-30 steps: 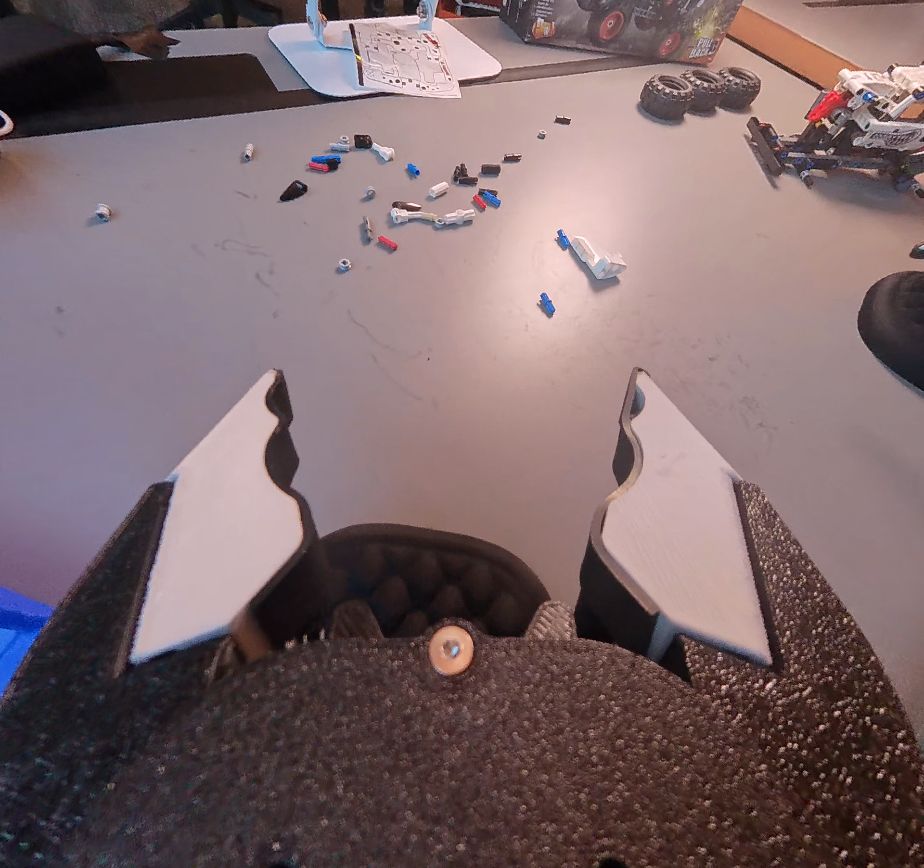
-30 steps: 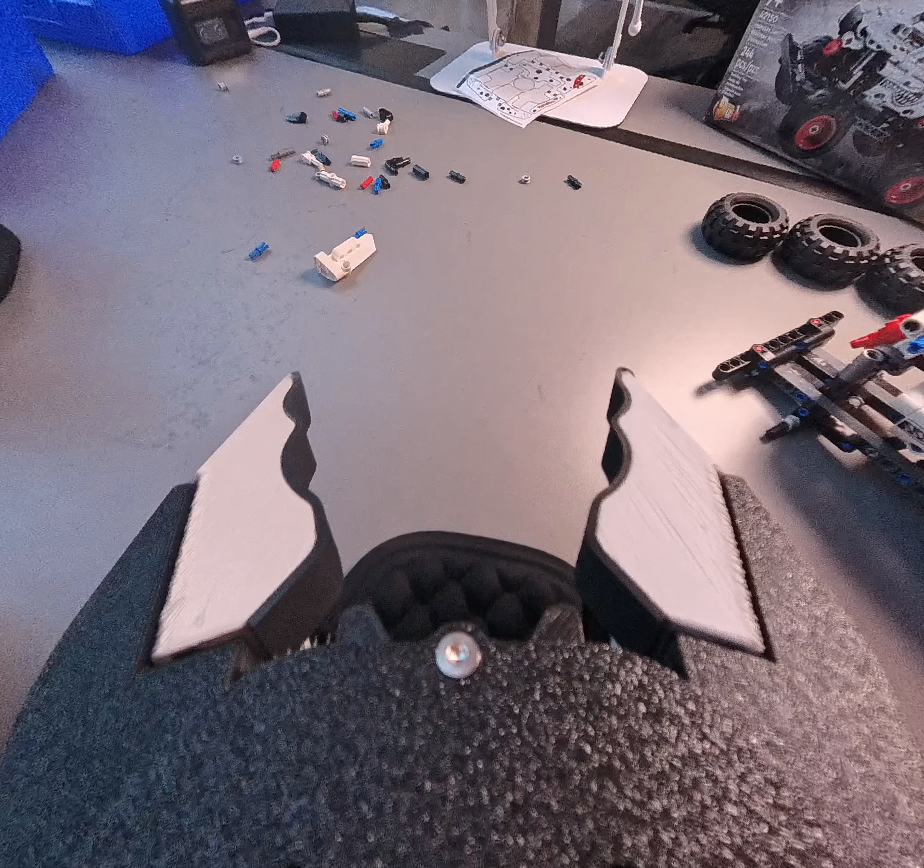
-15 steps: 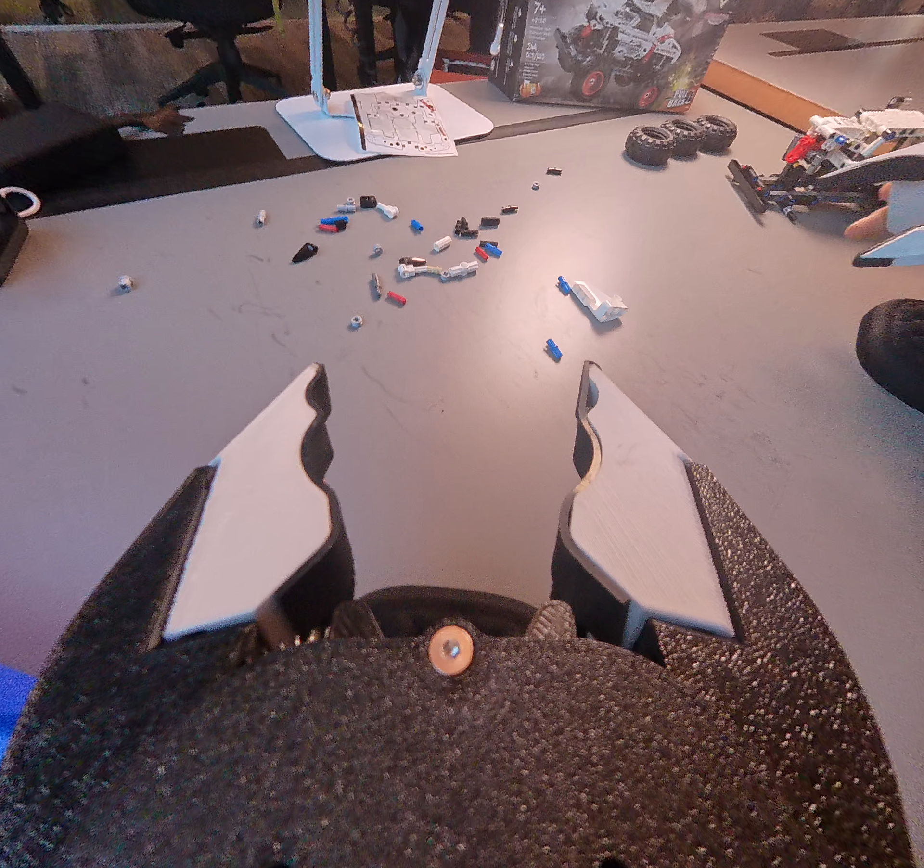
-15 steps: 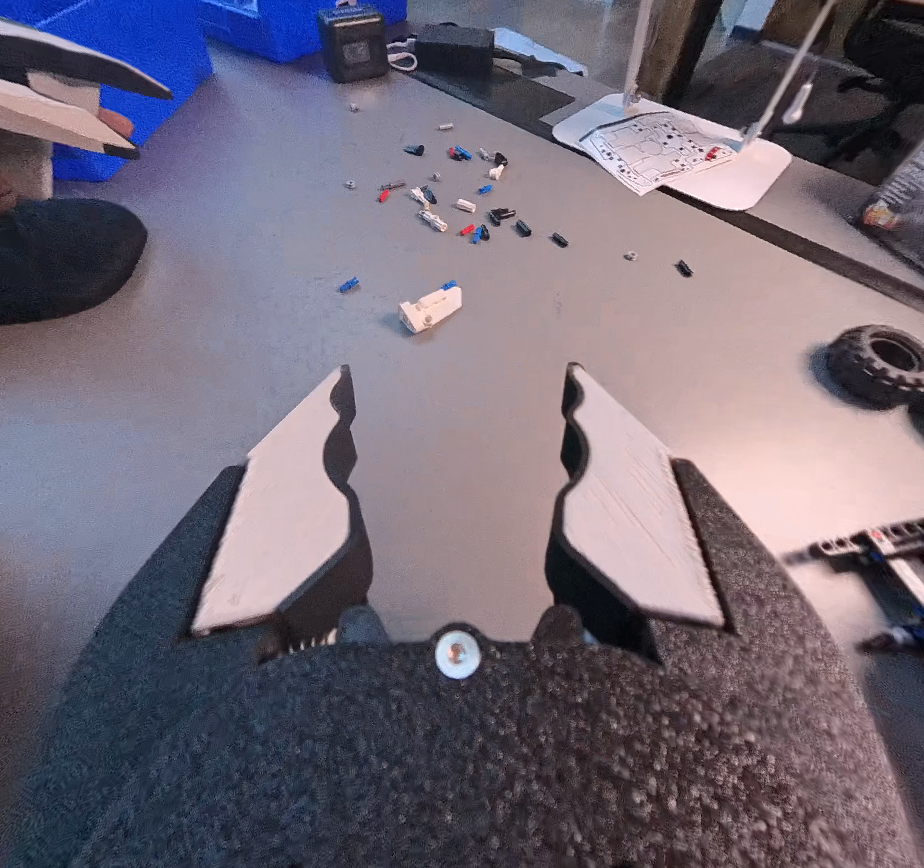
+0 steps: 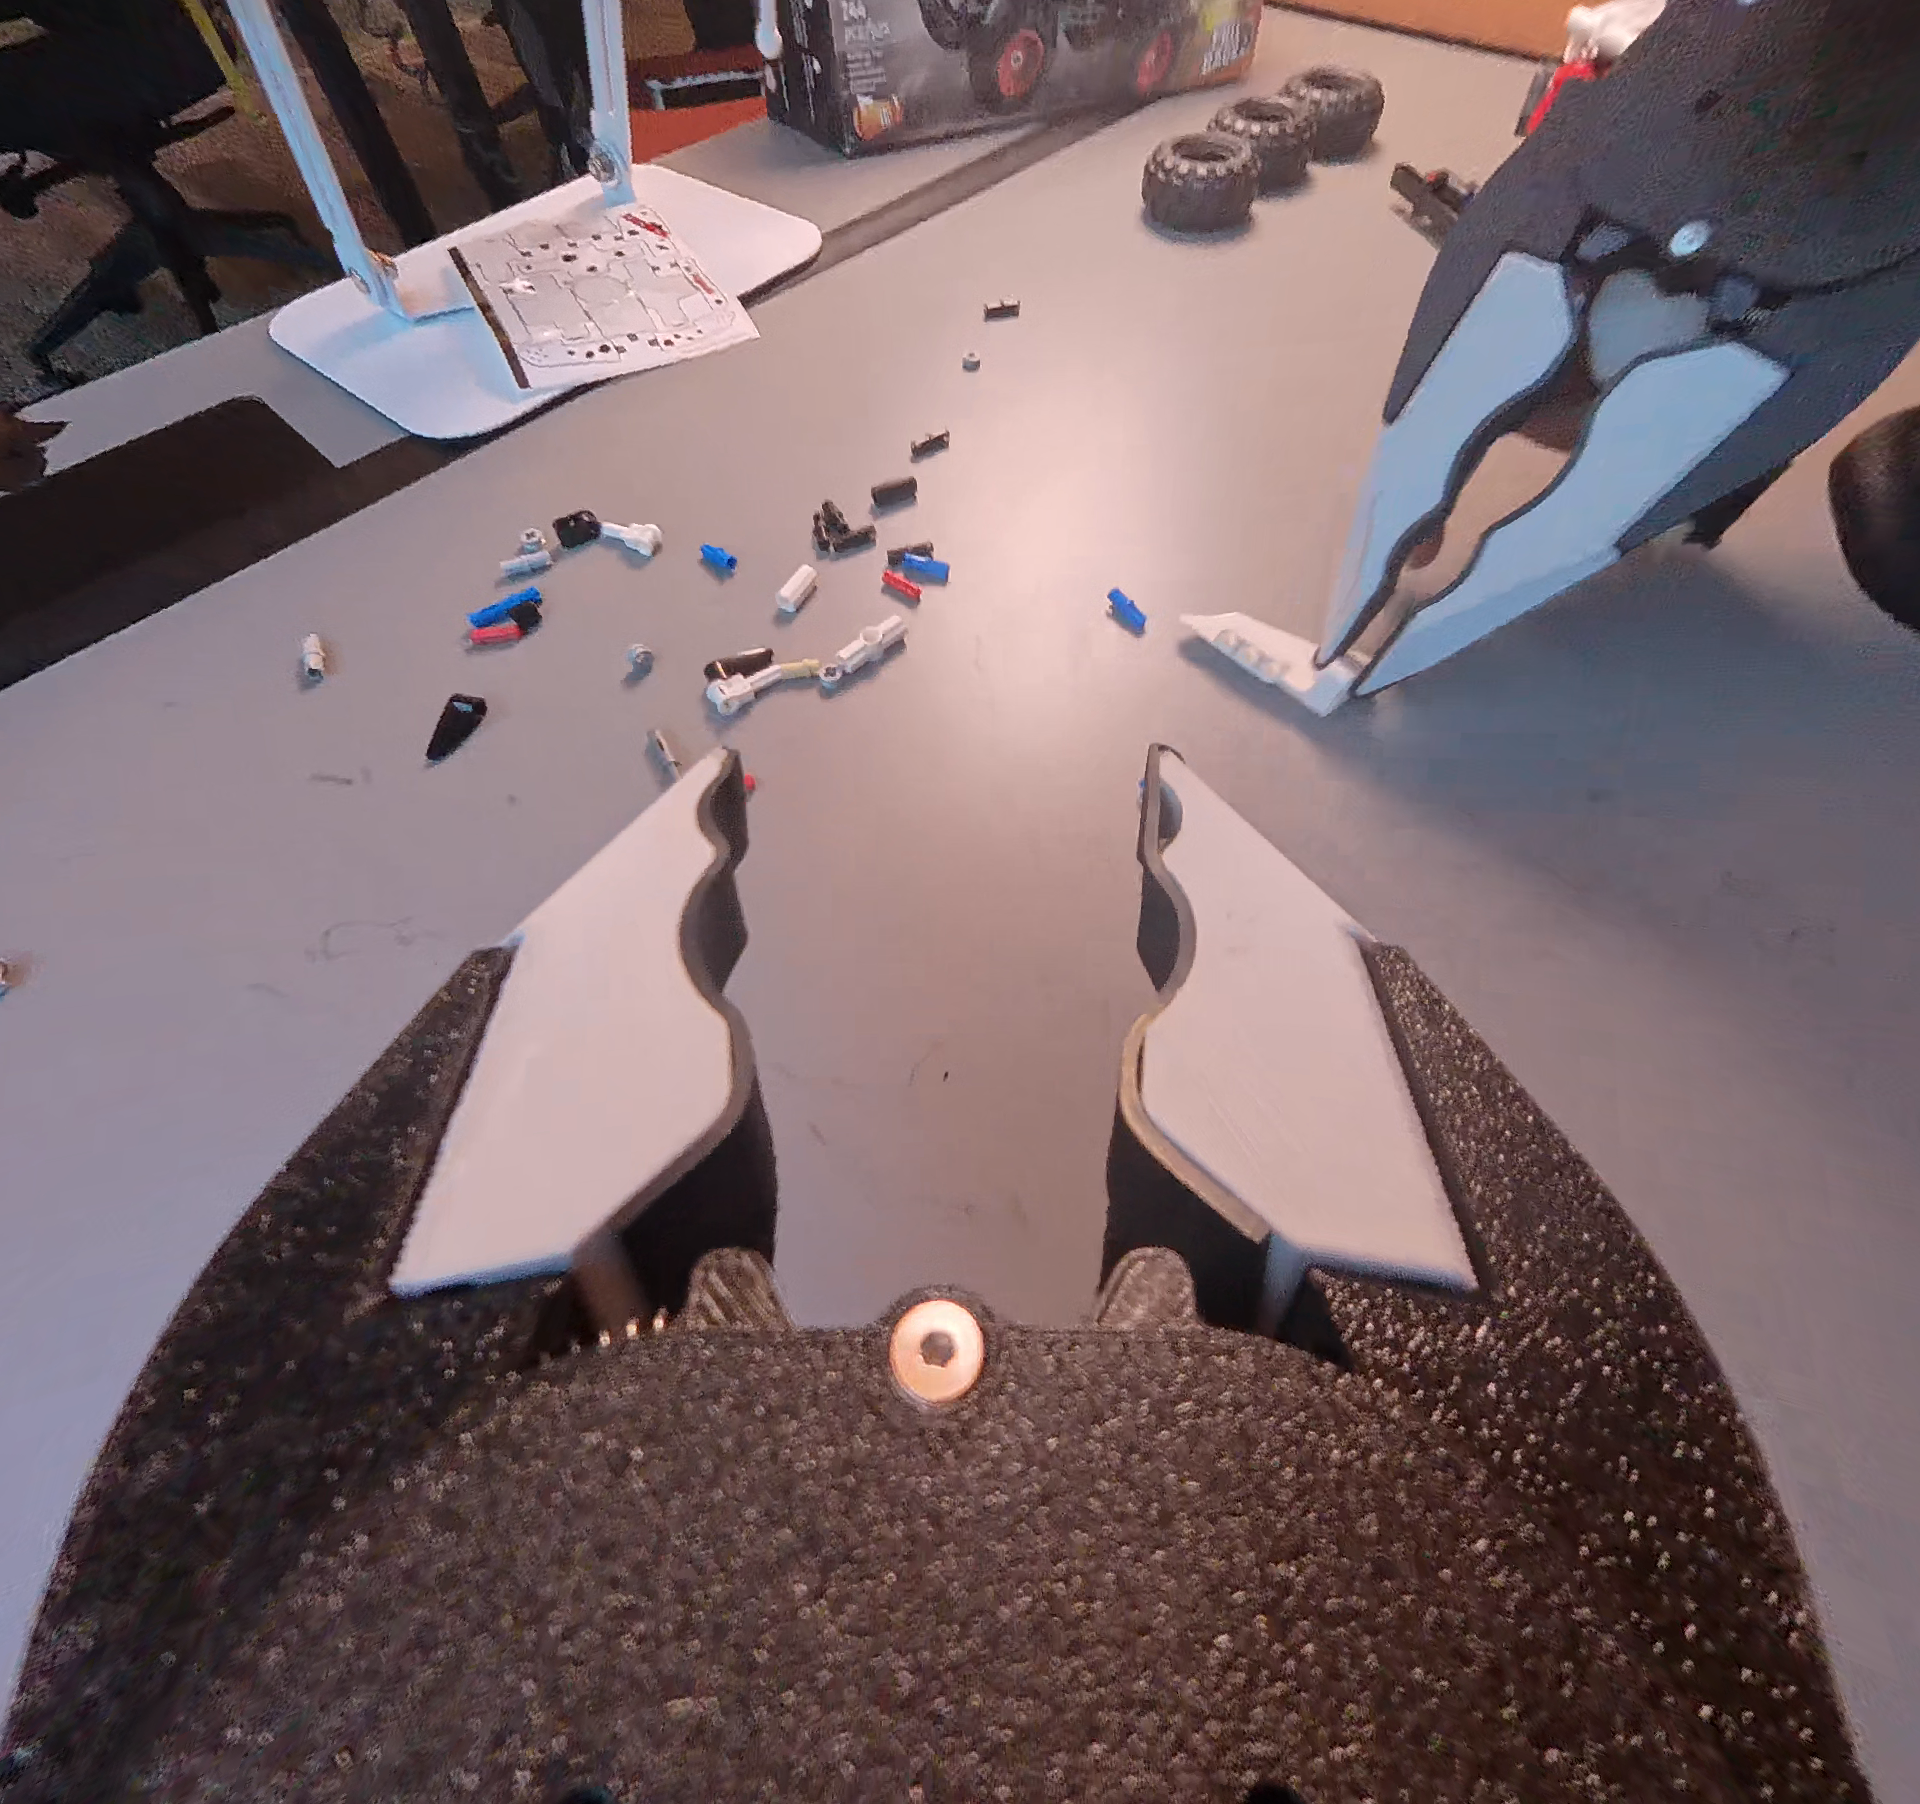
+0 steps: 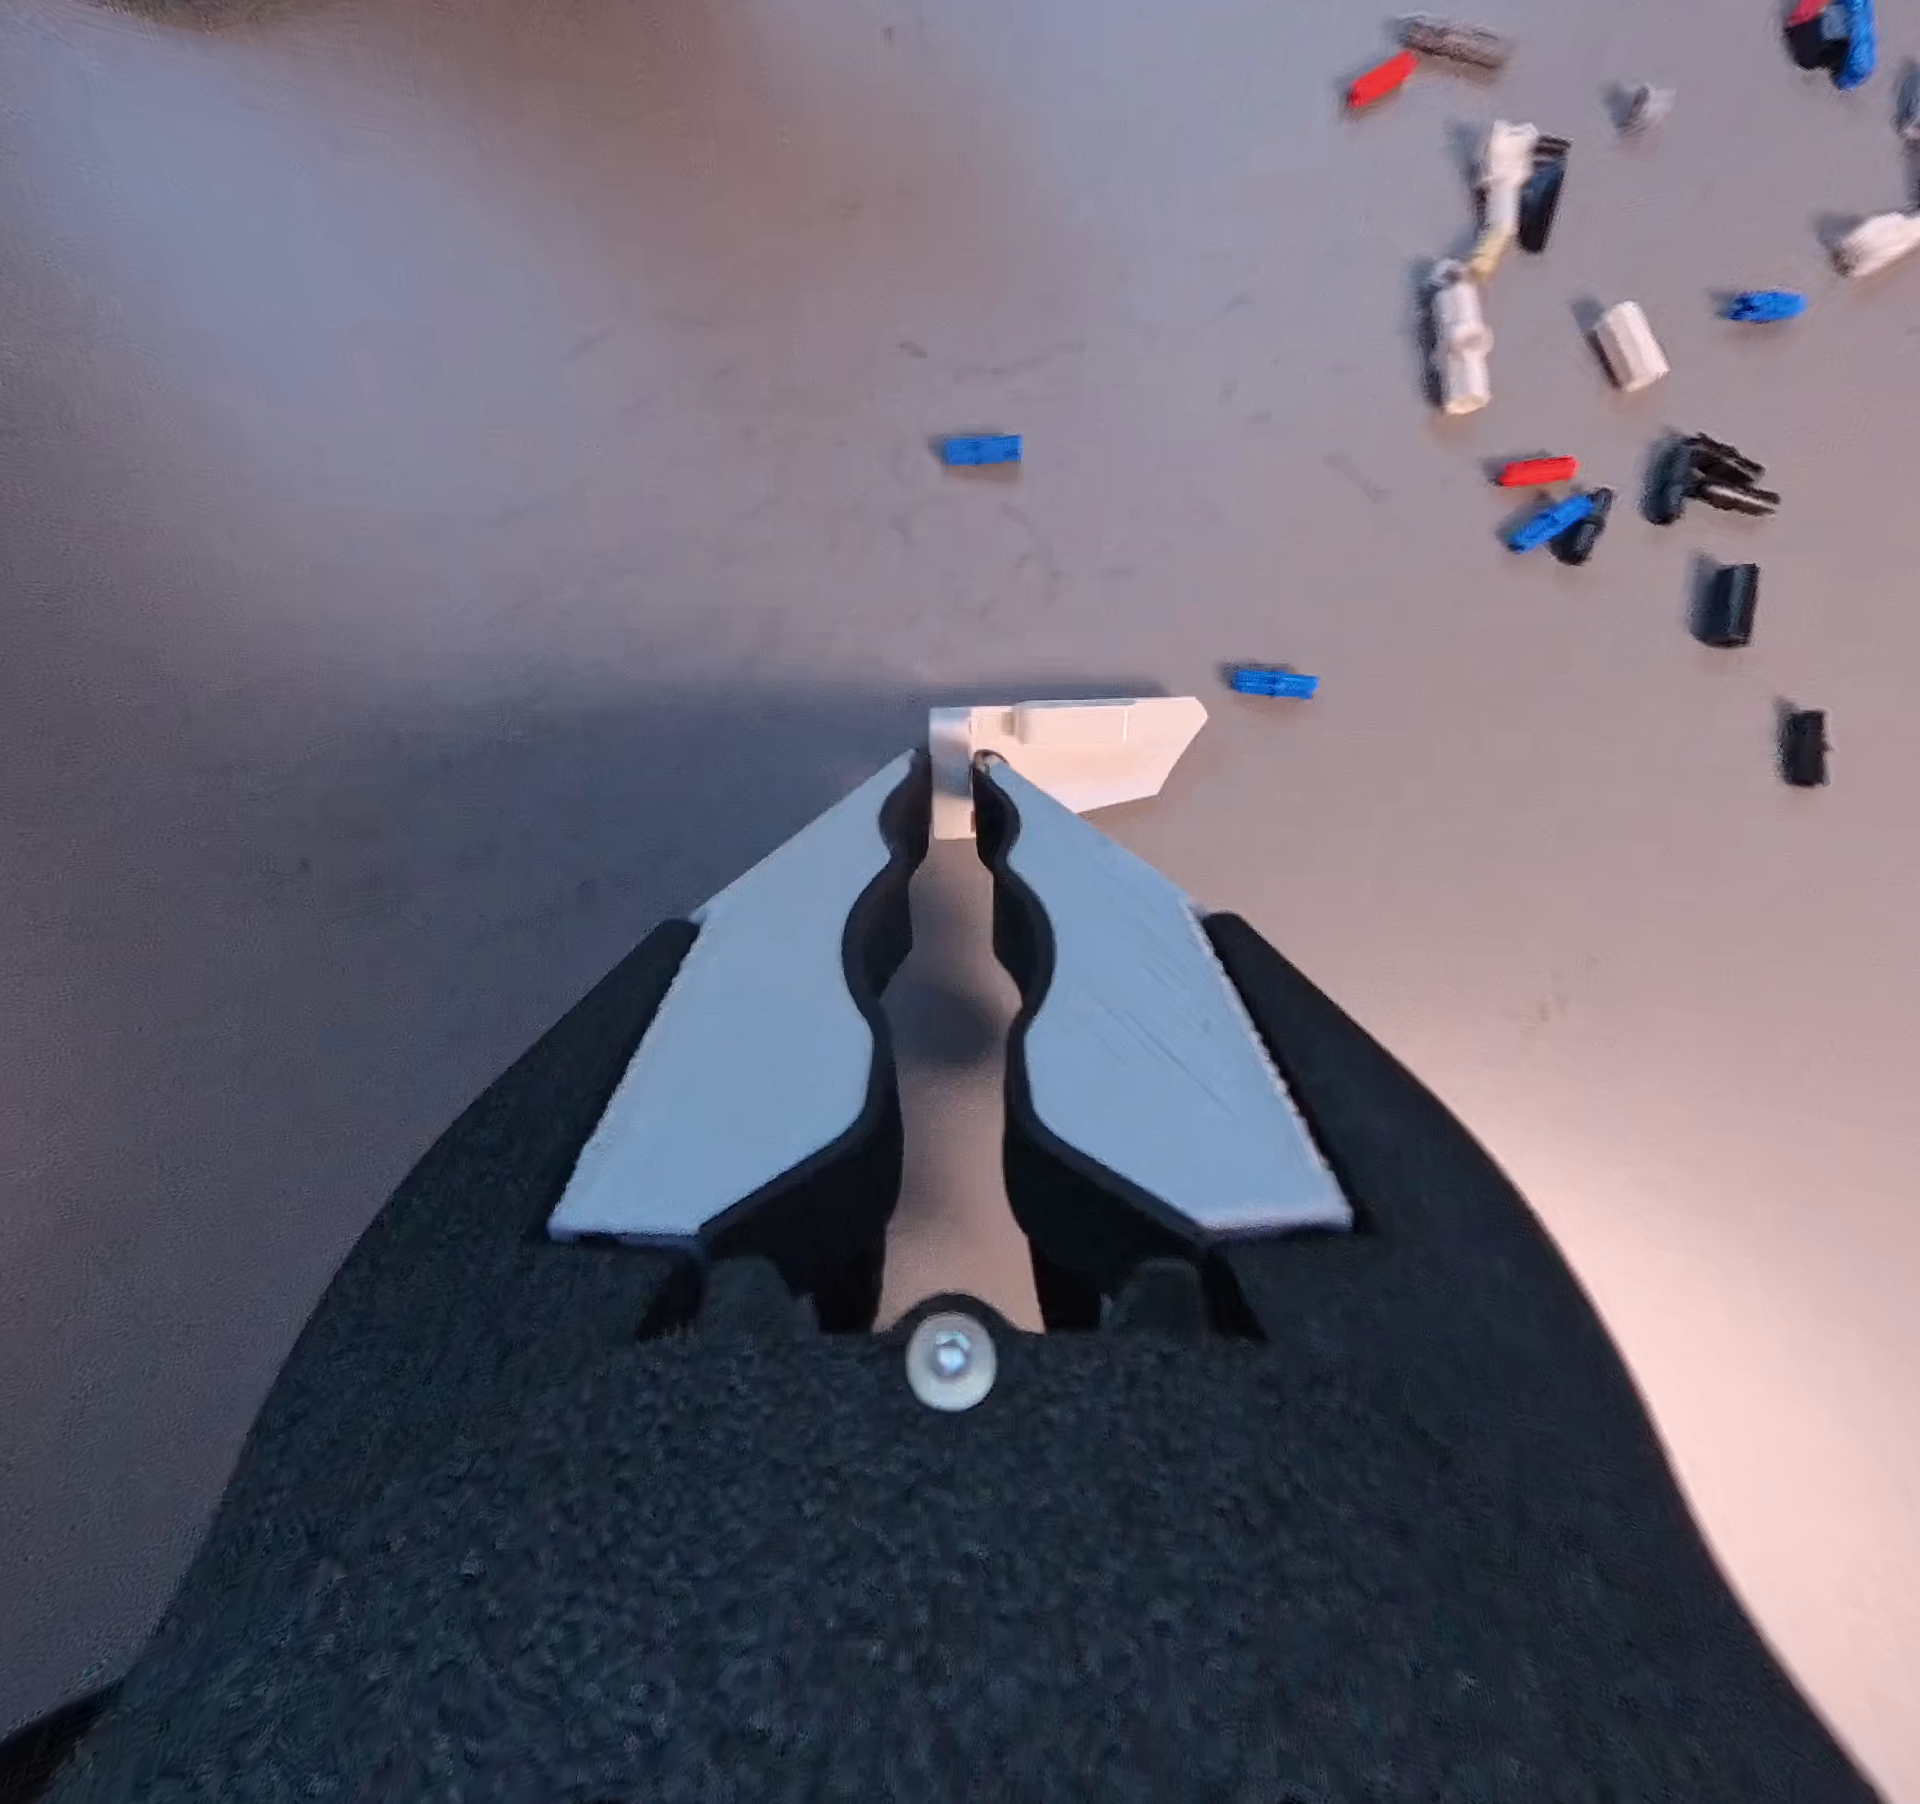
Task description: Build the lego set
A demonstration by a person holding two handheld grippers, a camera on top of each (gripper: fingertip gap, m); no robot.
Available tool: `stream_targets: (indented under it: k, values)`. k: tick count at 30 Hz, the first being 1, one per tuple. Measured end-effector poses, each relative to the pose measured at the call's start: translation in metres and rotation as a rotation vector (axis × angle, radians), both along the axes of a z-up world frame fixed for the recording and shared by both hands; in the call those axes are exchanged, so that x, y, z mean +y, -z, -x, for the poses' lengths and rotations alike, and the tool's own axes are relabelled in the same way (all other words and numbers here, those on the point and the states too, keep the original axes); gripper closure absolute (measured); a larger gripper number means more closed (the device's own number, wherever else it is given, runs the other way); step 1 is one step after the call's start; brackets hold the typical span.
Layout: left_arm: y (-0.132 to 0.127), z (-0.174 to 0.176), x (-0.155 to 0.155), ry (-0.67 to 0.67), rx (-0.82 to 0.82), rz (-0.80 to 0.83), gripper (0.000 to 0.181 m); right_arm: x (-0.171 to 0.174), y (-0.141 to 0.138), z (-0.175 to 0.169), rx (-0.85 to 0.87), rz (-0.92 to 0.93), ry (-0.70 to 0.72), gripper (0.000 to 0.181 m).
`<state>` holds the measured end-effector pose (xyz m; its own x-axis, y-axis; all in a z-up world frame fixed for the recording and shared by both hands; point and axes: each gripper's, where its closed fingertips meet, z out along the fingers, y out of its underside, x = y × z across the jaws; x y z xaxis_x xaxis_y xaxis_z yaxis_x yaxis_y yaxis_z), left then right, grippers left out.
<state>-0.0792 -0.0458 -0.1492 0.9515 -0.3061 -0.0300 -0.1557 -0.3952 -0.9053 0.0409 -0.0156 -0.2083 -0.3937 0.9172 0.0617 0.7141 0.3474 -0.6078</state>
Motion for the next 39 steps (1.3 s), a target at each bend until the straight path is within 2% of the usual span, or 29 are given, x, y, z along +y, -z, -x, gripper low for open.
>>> stream_targets:
  k: [2, 6, 7, 8, 9, 12, 15, 23, 34, 37, 39]
  values:
    - [0.0, -0.006, -0.002, 0.028, 0.027, -0.014, 0.111, -0.021, -0.002, -0.014, 0.015, -0.02, -0.097, 0.174]
    - [0.004, -0.012, 0.004, 0.065, 0.015, 0.008, 0.117, -0.029, 0.0, -0.015, 0.043, -0.027, -0.09, 0.174]
    - [0.005, -0.013, 0.005, 0.07, 0.01, 0.008, 0.118, -0.027, -0.003, -0.014, 0.051, -0.016, -0.094, 0.169]
    - [0.006, -0.013, 0.005, 0.074, 0.006, 0.01, 0.119, -0.024, -0.009, -0.012, 0.066, 0.0, -0.098, 0.157]
    - [0.007, -0.014, 0.005, 0.076, 0.005, 0.015, 0.119, -0.018, -0.02, -0.008, 0.092, 0.019, -0.089, 0.155]
    - [0.01, -0.016, 0.005, 0.079, 0.03, 0.014, 0.121, 0.014, -0.042, 0.014, 0.146, 0.036, -0.07, 0.158]
    - [0.013, -0.017, 0.006, 0.077, 0.041, 0.021, 0.122, 0.046, -0.019, 0.028, 0.047, -0.038, -0.122, 0.158]
    - [0.008, -0.015, 0.006, 0.065, 0.021, -0.005, 0.125, 0.051, 0.005, 0.045, -0.086, 0.026, -0.258, 0.159]
    - [0.009, -0.017, 0.006, 0.078, 0.026, -0.005, 0.126, 0.049, 0.006, 0.041, -0.081, 0.017, -0.251, 0.167]
    - [0.009, -0.017, 0.006, 0.078, 0.034, -0.009, 0.126, 0.046, 0.006, 0.036, -0.071, 0.015, -0.245, 0.181]
    - [0.009, -0.017, 0.005, 0.077, 0.036, -0.011, 0.126, 0.045, 0.006, 0.034, -0.057, 0.009, -0.224, 0.181]
